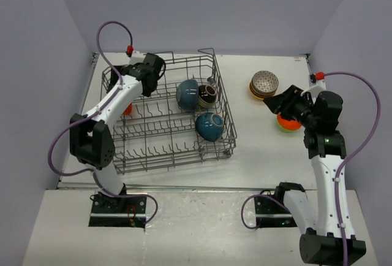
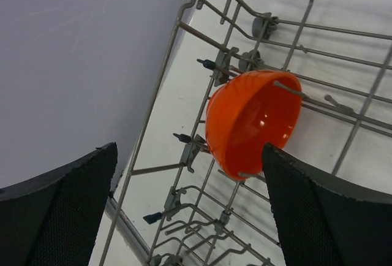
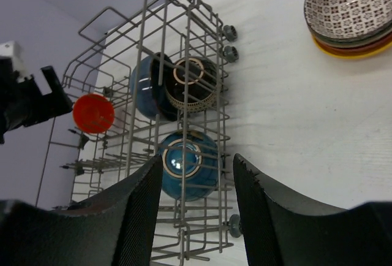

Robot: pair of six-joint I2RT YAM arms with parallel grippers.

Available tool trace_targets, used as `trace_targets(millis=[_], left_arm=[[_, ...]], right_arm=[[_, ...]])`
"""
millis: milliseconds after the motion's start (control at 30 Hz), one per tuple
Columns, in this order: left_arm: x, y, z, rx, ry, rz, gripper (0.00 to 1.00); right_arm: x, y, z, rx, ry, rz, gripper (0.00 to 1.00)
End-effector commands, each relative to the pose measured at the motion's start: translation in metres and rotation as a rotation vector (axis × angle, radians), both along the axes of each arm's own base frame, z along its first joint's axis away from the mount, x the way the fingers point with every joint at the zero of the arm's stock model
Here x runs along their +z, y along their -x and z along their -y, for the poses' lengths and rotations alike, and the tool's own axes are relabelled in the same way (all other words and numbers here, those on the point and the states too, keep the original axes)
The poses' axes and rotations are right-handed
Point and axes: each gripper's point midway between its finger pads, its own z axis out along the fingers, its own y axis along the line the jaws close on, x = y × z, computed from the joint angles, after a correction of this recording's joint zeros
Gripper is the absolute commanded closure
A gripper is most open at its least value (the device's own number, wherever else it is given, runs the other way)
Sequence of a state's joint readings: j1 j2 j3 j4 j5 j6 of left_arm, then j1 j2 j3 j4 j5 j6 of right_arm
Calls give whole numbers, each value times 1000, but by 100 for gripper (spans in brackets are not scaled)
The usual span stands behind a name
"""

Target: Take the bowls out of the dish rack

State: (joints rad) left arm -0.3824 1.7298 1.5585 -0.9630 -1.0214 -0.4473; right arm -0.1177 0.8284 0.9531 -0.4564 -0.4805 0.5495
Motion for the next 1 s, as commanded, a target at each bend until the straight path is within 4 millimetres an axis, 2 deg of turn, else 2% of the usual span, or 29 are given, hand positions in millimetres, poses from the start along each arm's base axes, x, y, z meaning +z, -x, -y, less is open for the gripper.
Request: trace_targets(millis=[0, 167, 333, 467, 567, 633, 700, 733, 767, 967], left_arm=[[13, -8, -20, 43, -73, -16, 1], [-14, -14, -26, 55, -100, -80, 6], [-24, -24, -31, 71, -129, -113, 21], [-31, -23, -38, 85, -150, -146, 23], [-41, -20, -43, 94, -153, -175, 29], [-46, -21, -44, 97, -158, -191, 44], [-48, -21, -47, 103, -161, -198, 51], [-50, -22, -47, 99, -167, -212, 60], [-50, -24, -46, 97, -168, -213, 62], [-58, -21, -49, 95, -215, -289, 65]], right_arm=[[15, 13, -20, 110, 4, 59, 49], [30, 22, -25, 135, 14, 108, 48], [33, 26, -30, 160, 5, 127, 47], [34, 28, -31, 165, 6, 130, 47], [35, 29, -31, 166, 6, 134, 47], [36, 29, -32, 172, 4, 136, 47], [36, 30, -33, 176, 3, 139, 47], [34, 29, -33, 179, 0, 133, 47], [34, 29, -33, 182, -1, 134, 47], [34, 28, -37, 205, -14, 133, 48]])
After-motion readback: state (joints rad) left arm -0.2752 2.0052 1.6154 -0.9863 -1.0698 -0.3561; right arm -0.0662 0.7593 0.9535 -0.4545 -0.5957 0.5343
